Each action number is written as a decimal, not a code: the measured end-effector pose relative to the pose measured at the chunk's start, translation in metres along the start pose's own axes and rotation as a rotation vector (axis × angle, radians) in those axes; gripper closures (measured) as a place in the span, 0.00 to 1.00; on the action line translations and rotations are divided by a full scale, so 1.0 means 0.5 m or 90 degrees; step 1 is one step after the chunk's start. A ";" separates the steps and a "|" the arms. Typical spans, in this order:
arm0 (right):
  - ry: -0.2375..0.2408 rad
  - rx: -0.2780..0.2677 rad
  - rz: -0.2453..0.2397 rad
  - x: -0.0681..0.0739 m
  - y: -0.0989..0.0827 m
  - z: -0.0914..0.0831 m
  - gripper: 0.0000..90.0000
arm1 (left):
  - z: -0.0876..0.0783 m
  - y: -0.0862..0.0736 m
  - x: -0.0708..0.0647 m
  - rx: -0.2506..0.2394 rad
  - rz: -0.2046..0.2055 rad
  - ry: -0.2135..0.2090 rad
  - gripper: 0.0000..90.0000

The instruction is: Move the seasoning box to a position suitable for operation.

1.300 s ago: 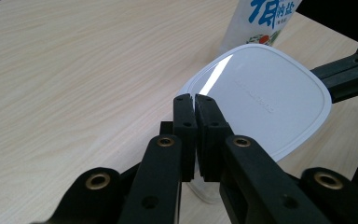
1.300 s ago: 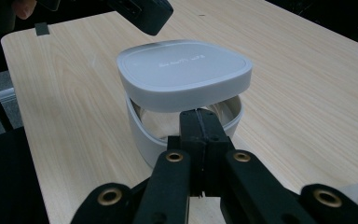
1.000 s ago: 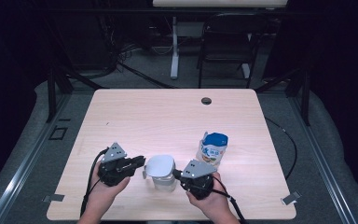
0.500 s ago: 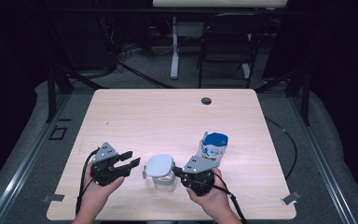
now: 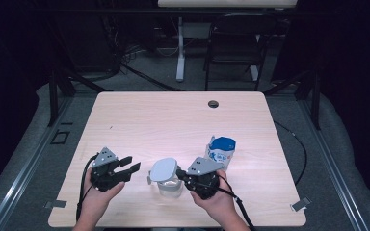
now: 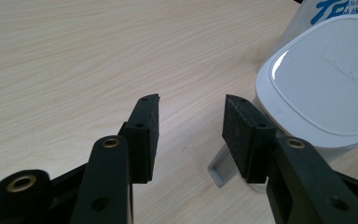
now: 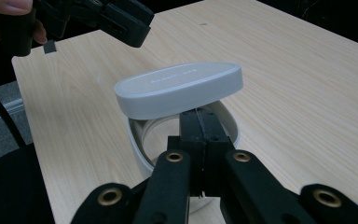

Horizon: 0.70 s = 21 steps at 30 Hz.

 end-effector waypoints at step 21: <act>0.007 -0.008 -0.004 0.004 0.020 0.003 1.00 | -0.005 0.001 0.005 -0.014 0.004 0.021 0.58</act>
Point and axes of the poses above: each handheld gripper's, and its own axes: z roughly forward along the jaws, y roughly out of its top, x roughly to its left, the point moved 2 cm from there along z, roughly forward along the jaws, and after that the axes turned 4 degrees about -z, right-handed, at the moved point
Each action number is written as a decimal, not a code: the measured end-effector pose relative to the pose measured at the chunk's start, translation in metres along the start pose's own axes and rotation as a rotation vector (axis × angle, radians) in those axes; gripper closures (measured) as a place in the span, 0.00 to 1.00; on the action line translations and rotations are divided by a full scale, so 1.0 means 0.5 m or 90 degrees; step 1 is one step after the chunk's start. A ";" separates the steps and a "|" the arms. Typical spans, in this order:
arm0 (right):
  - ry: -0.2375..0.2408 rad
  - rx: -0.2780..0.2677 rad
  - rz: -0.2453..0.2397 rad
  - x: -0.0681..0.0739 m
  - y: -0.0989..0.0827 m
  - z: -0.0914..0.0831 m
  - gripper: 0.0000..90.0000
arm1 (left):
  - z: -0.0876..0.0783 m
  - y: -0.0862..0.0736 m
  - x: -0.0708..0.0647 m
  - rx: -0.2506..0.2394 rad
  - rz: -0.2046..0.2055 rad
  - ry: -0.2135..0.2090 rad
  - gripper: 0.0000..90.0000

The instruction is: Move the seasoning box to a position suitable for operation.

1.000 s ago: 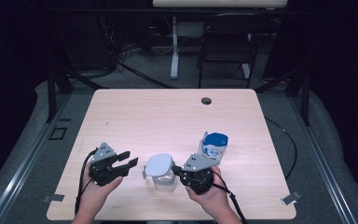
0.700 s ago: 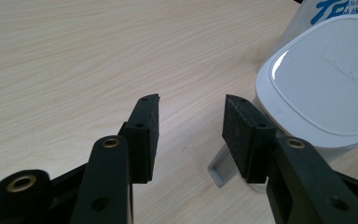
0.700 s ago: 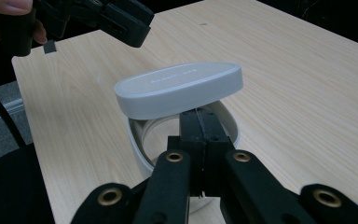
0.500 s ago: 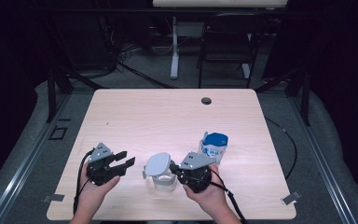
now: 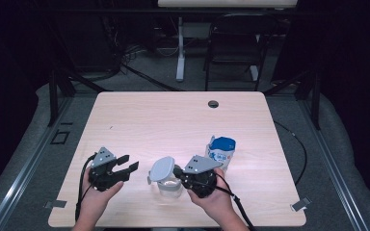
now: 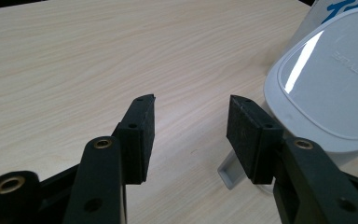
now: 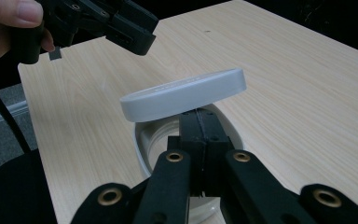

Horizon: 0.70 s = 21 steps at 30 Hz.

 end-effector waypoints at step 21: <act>0.011 -0.008 0.006 0.000 0.017 0.009 1.00 | -0.004 0.001 0.003 0.005 -0.012 0.004 0.60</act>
Point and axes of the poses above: each handheld gripper's, and its own axes: z roughly forward along the jaws, y roughly out of its top, x roughly to its left, the point moved 2 cm from there along z, roughly forward along the jaws, and after that the axes turned 4 degrees about -z, right-handed, at the moved point
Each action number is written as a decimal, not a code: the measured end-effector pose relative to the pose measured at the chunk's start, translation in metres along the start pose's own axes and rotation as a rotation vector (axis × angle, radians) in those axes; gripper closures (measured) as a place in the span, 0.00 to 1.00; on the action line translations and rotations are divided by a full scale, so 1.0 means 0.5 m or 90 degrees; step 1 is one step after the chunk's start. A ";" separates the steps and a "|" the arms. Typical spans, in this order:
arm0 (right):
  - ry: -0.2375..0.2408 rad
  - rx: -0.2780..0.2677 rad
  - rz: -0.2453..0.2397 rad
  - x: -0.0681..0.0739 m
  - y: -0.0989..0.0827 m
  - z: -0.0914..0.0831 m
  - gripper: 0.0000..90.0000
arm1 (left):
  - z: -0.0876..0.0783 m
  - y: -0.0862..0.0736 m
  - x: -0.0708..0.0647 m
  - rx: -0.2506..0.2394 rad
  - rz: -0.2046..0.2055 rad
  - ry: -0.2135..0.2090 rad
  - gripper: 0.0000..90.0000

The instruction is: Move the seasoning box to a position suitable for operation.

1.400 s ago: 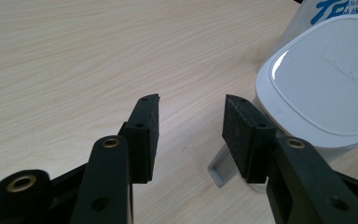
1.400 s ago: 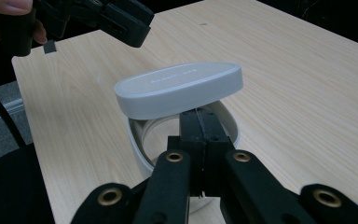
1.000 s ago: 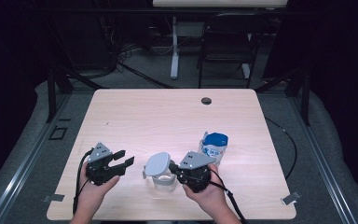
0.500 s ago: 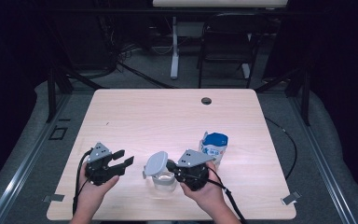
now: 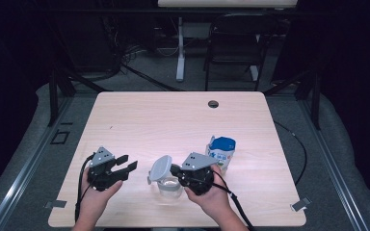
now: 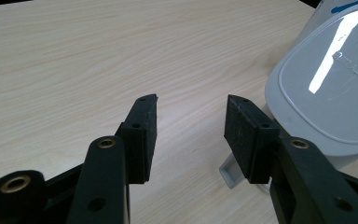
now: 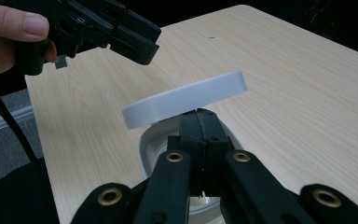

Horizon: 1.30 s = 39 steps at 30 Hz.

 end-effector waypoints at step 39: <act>0.021 -0.008 -0.008 0.021 0.015 0.033 1.00 | 0.026 -0.007 -0.068 0.035 0.049 -0.066 0.94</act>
Point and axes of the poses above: each handheld gripper's, and its own axes: z roughly forward along the jaws, y roughly out of its top, x roughly to its left, the point moved 2 cm from there along z, roughly forward along the jaws, and after that the axes turned 4 degrees about -z, right-handed, at the moved point
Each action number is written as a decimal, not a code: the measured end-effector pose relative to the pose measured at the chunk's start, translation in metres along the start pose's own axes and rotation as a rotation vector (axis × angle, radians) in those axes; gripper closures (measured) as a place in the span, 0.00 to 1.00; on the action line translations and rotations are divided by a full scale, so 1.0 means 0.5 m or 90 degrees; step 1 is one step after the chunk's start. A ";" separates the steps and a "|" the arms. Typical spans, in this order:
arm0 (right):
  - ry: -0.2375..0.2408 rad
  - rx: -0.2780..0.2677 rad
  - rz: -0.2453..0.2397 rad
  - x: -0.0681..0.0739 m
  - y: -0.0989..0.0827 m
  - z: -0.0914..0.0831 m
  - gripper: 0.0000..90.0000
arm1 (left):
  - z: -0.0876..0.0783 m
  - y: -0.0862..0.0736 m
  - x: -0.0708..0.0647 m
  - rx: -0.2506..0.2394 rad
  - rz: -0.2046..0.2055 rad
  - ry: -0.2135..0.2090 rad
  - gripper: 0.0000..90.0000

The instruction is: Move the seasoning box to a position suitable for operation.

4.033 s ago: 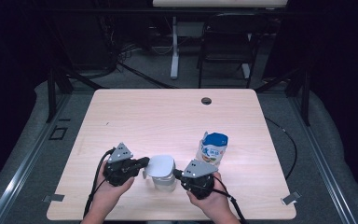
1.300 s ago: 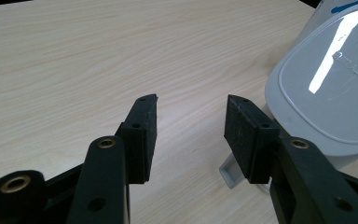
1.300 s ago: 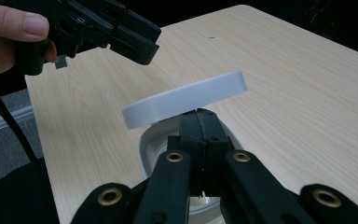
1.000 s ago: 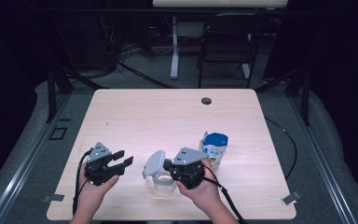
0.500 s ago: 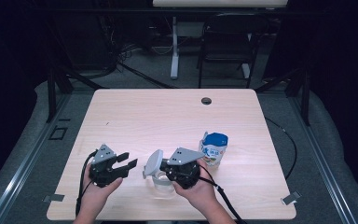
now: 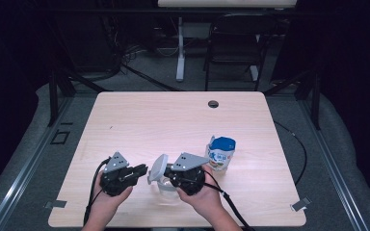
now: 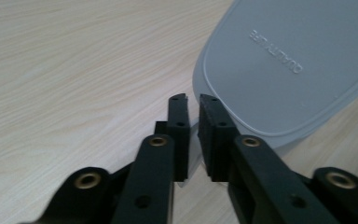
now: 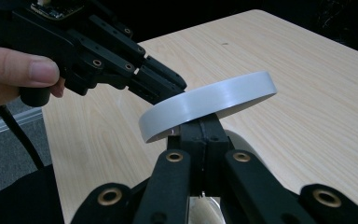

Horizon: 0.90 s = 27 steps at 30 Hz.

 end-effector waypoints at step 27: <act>0.006 -0.002 -0.002 0.004 0.000 0.004 1.00 | 0.026 -0.007 -0.003 0.045 0.061 -0.019 1.00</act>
Point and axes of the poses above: each handheld gripper's, and its own axes: z roughly forward along the jaws, y roughly out of its top, x roughly to its left, the point moved 2 cm from there along z, roughly forward along the jaws, and after that the axes turned 4 degrees about -z, right-handed, at the moved point
